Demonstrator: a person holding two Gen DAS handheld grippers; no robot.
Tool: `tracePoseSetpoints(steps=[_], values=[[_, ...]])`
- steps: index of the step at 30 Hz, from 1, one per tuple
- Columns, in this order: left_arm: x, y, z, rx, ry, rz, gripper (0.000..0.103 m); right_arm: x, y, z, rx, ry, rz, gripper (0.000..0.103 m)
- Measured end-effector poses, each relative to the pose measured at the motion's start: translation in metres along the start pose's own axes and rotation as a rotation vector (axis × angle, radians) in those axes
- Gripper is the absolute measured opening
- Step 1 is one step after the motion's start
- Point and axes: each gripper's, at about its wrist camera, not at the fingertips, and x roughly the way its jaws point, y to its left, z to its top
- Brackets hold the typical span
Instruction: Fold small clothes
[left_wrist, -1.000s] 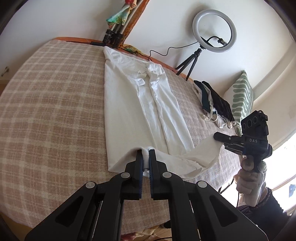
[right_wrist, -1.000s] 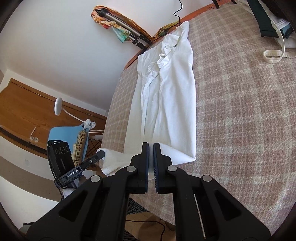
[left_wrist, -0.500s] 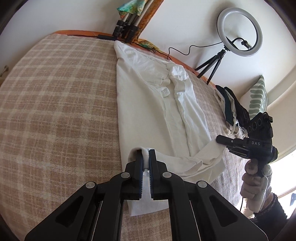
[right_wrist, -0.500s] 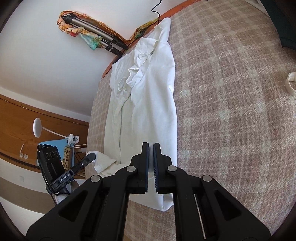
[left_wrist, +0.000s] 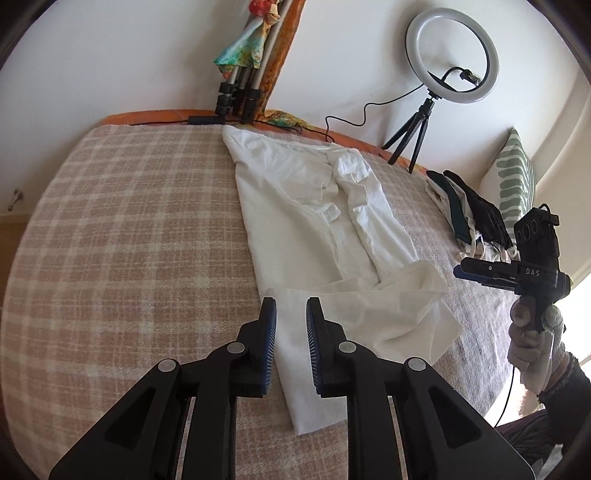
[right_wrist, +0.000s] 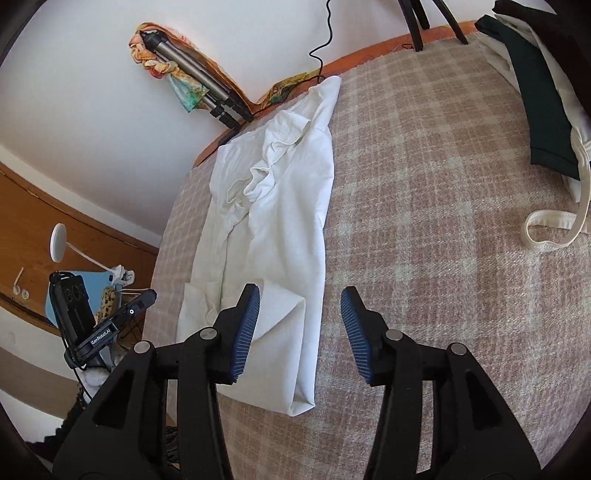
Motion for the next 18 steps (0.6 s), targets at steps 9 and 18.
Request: tracePoseSetpoints(steps=[9, 18], values=[[0.026, -0.027, -0.009, 0.089, 0.081, -0.019, 0.015, 0.025, 0.026, -0.007, -0.221, 0.024, -0.16, 0.046], [0.046, -0.02, -0.011, 0.087, 0.107, 0.023, 0.015, 0.051, 0.035, 0.0, -0.328, 0.046, -0.121, 0.046]])
